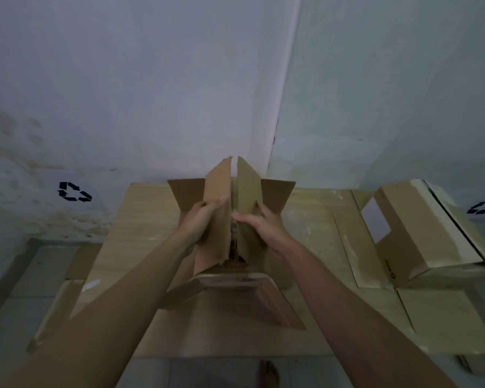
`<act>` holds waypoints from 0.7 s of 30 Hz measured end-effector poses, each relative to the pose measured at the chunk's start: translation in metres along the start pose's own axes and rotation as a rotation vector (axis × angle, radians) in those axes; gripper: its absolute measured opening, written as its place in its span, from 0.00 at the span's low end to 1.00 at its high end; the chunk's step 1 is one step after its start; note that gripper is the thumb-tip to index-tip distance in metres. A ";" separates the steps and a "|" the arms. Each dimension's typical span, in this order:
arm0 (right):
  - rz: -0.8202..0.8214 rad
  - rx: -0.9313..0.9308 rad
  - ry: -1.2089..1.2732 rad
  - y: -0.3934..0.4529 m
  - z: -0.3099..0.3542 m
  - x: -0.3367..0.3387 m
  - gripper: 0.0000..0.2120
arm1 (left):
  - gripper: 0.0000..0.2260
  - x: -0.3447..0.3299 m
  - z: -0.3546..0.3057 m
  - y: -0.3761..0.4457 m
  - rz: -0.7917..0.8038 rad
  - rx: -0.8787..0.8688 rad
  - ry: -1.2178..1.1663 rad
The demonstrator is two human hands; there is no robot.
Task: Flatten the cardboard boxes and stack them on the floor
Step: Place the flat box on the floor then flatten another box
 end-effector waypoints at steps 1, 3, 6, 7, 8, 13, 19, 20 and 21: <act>-0.008 0.010 -0.021 -0.001 0.003 0.001 0.55 | 0.39 -0.002 -0.002 -0.003 0.040 -0.014 -0.015; -0.043 0.045 -0.075 -0.003 0.010 0.004 0.47 | 0.40 -0.006 -0.006 -0.007 0.084 -0.023 -0.014; -0.200 0.195 -0.233 -0.004 0.027 0.017 0.29 | 0.42 -0.004 -0.007 -0.007 0.042 -0.037 -0.004; -0.322 0.255 -0.428 -0.003 0.035 0.025 0.27 | 0.40 -0.002 -0.007 -0.007 0.017 -0.040 -0.016; -0.451 0.304 -0.738 -0.004 0.043 0.032 0.29 | 0.38 -0.001 -0.008 -0.007 0.000 -0.044 -0.025; -0.214 0.470 -1.288 -0.015 0.043 0.020 0.48 | 0.28 0.005 -0.013 -0.009 -0.047 -0.066 -0.018; 0.177 0.386 -1.467 -0.020 -0.073 -0.025 0.63 | 0.15 0.035 -0.025 -0.023 -0.242 -0.249 0.326; 0.091 0.469 -1.469 -0.021 -0.084 -0.026 0.57 | 0.14 0.045 -0.023 -0.025 -0.289 -0.253 0.429; 0.015 0.536 -1.449 -0.023 -0.091 -0.027 0.51 | 0.14 0.055 -0.018 -0.027 -0.328 -0.247 0.524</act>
Point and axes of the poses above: each hand's wrist, its own y-axis towards the middle knuckle, its own x-axis out of the back of the hand, z = x × y, the point moved 2 cm from there along y, towards the middle knuckle, and after that the axes turned 7 degrees about y, right-handed, at the moved point
